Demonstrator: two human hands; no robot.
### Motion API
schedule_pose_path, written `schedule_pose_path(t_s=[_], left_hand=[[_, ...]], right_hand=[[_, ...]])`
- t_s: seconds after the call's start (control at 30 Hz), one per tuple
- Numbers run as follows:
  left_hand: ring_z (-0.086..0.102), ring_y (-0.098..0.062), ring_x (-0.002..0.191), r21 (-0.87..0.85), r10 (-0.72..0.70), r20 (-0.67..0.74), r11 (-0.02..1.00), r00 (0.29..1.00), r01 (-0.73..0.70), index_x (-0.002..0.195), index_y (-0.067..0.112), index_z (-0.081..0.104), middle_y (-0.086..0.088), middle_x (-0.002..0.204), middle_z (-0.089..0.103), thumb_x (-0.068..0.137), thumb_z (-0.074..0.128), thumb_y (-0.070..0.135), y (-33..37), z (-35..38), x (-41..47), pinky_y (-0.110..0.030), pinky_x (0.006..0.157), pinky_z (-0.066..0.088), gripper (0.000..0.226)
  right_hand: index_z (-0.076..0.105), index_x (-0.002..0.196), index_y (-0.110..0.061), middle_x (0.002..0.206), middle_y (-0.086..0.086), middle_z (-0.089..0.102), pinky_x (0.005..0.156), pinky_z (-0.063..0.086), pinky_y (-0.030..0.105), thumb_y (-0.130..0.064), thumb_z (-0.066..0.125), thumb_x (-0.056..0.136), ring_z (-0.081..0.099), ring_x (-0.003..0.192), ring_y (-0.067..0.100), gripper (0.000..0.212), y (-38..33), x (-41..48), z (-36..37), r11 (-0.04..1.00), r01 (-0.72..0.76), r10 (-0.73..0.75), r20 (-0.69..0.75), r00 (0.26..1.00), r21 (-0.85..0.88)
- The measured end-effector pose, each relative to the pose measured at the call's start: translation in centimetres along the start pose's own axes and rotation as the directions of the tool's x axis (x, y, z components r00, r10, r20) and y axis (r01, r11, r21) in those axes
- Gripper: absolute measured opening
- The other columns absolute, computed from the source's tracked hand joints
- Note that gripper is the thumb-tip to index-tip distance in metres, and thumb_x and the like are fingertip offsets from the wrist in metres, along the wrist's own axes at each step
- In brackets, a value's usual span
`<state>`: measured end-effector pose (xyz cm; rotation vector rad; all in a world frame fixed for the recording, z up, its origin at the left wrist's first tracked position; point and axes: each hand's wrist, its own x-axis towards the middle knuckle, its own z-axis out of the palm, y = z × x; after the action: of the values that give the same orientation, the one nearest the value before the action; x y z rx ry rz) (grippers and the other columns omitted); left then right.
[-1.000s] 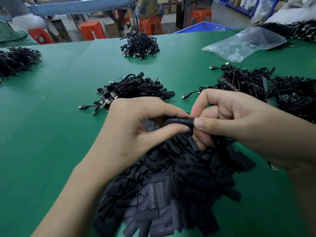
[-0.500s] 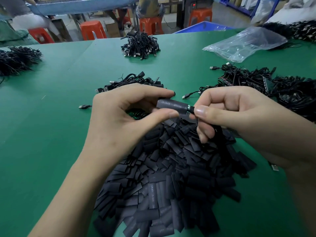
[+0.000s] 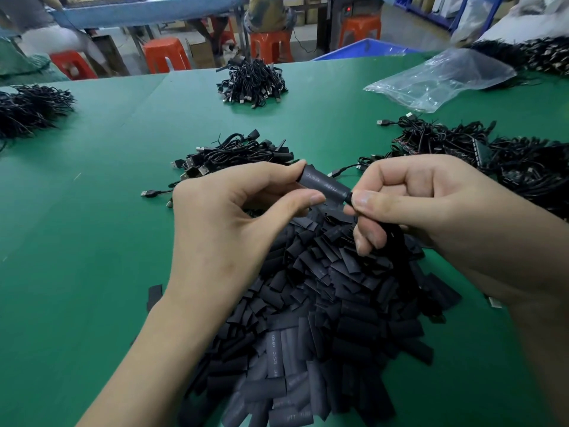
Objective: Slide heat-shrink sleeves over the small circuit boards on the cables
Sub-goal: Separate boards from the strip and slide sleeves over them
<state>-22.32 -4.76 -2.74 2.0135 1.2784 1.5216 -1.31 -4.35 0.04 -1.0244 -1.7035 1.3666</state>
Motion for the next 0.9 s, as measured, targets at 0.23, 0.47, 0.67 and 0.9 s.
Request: schedule_pose_path(t_s=[0.23, 0.47, 0.67, 0.9], left_hand=[[0.073, 0.004, 0.078, 0.048, 0.076, -0.054, 0.996, 0.996, -0.073, 0.105, 0.016, 0.078, 0.015, 0.092, 0.075, 0.082, 0.084, 0.023, 0.6, 0.0, -0.2, -0.013, 0.075, 0.057, 0.025], [0.065, 0.014, 0.061, -0.010, -0.402, 0.308, 0.905, 0.862, 0.425, 0.145, 0.009, 0.053, 0.028, 0.057, 0.067, 0.100, 0.063, 0.006, -2.8, 1.4, 1.7, -0.035, 0.103, 0.053, 0.047], [0.072, -0.006, 0.096, -0.302, -0.295, 0.404, 0.851, 0.866, 0.431, 0.141, 0.008, 0.057, 0.011, 0.107, 0.076, 0.092, 0.067, 0.034, 0.4, 1.4, -0.5, -0.026, 0.091, 0.055, 0.056], [0.064, -0.017, 0.073, -0.178, -0.277, 0.576, 0.876, 0.769, 0.449, 0.094, 0.011, 0.072, -0.010, 0.077, 0.072, 0.099, 0.065, 0.020, -0.2, 2.9, -1.4, -0.037, 0.073, 0.053, 0.012]], right_hand=[[0.071, 0.069, -0.025, 0.062, 0.006, 0.069, 0.072, 0.049, 0.016, -0.017, 0.065, 0.096, 0.070, 0.068, 0.018, 0.029, 0.0, 0.0, 0.1, 0.999, -0.016, 0.016, -0.016, 1.000, -0.035], [0.071, 0.068, -0.027, 0.067, 0.008, 0.072, 0.074, 0.052, 0.019, -0.025, 0.071, 0.090, 0.072, 0.073, 0.019, 0.022, 0.4, 0.2, 0.3, 1.000, -0.026, 0.026, -0.017, 1.000, 0.002], [0.069, 0.087, -0.012, 0.080, 0.009, 0.078, 0.069, 0.053, 0.036, -0.022, 0.061, 0.094, 0.069, 0.065, 0.033, 0.014, 0.9, 0.7, 0.9, 0.984, 0.017, 0.025, -0.234, 0.972, 0.175], [0.069, 0.096, -0.011, 0.091, 0.003, 0.081, 0.071, 0.064, 0.036, -0.023, 0.058, 0.102, 0.077, 0.083, 0.026, 0.017, 1.4, 0.8, 0.8, 0.994, 0.018, 0.017, -0.317, 0.948, 0.105]])
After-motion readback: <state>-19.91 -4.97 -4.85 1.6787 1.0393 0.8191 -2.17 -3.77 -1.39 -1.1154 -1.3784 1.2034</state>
